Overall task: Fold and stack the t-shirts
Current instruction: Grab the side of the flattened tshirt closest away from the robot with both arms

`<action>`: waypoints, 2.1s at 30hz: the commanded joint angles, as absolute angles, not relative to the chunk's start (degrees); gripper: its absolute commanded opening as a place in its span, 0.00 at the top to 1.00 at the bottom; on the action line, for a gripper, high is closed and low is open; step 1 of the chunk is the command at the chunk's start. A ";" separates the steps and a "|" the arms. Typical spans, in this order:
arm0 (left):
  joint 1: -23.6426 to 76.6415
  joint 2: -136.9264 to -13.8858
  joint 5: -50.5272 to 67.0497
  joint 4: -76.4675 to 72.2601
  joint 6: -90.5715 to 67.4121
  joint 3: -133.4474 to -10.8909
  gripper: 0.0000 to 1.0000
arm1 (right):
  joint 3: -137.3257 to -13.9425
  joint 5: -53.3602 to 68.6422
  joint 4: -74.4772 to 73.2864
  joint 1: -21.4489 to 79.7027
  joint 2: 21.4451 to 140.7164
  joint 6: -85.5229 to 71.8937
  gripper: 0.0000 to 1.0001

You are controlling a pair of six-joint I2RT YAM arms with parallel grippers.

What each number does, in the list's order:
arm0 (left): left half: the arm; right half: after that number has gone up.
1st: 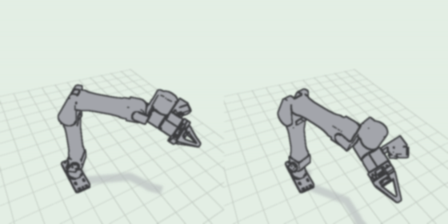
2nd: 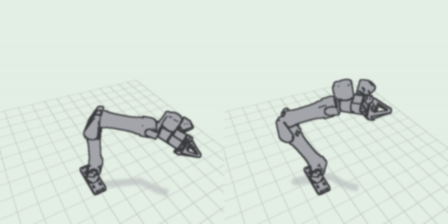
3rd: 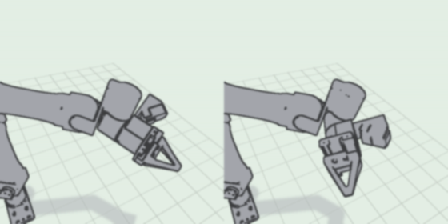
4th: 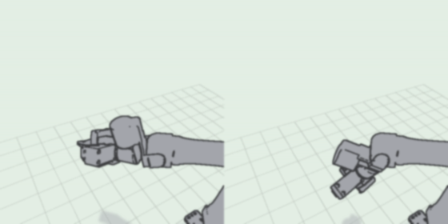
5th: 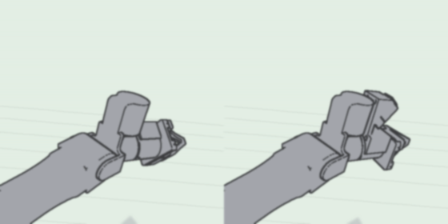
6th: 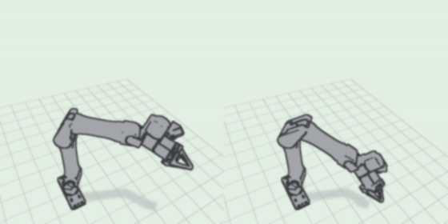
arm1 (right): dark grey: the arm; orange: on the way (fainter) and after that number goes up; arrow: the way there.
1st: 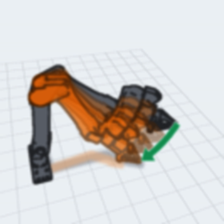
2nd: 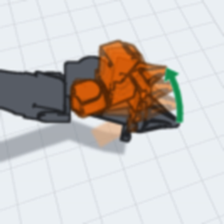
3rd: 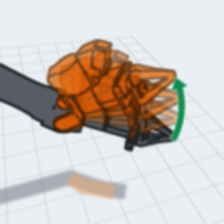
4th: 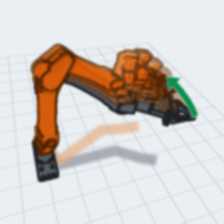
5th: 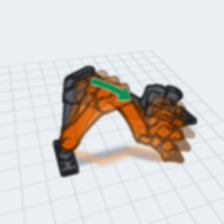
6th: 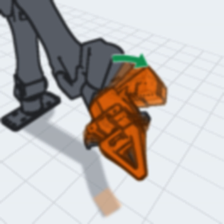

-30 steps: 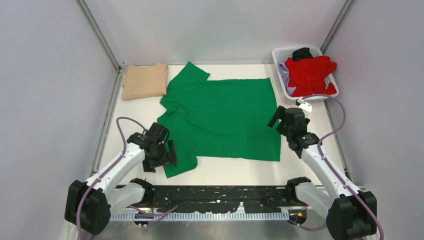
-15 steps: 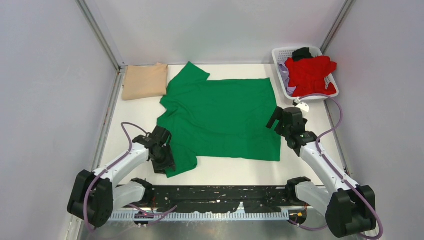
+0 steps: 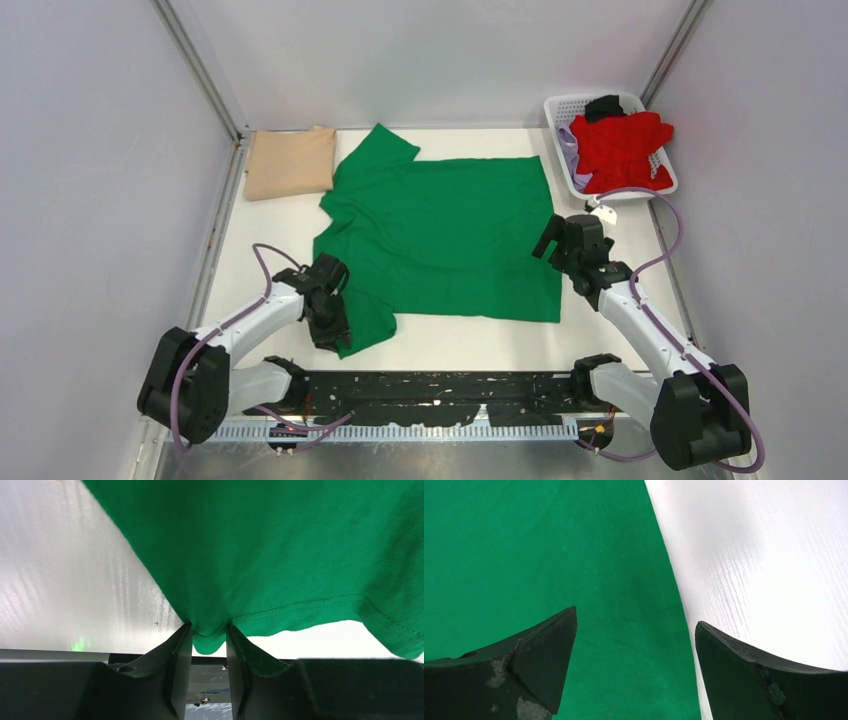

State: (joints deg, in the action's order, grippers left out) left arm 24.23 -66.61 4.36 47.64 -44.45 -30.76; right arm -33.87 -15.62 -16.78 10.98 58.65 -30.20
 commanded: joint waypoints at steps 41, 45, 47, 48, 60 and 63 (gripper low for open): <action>37.40 -60.20 3.62 57.02 -51.67 -30.57 1.00 | -25.10 -8.99 -34.47 10.86 53.78 -43.89 0.52; 37.44 -59.38 4.13 56.84 -52.44 -30.25 1.00 | -23.85 -8.75 -35.28 10.76 54.00 -45.47 0.54; 37.45 -58.92 4.23 57.15 -52.43 -30.21 1.00 | -23.75 -9.33 -35.56 10.81 54.01 -45.83 0.55; 37.44 -58.59 4.17 57.40 -52.39 -30.24 1.00 | -23.73 -9.50 -35.66 10.81 54.09 -45.81 0.55; 38.77 -52.91 6.18 56.92 -57.37 -24.34 1.00 | -24.28 -13.60 -41.94 10.81 50.70 -47.29 0.95; 38.80 -49.70 6.58 59.16 -58.81 -23.72 1.00 | -23.74 -13.68 -44.04 10.81 48.87 -47.11 0.95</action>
State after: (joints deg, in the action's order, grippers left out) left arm 38.39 -53.10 4.82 56.14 -55.22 -25.08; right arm -24.10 -10.76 -39.51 10.98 51.20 -45.93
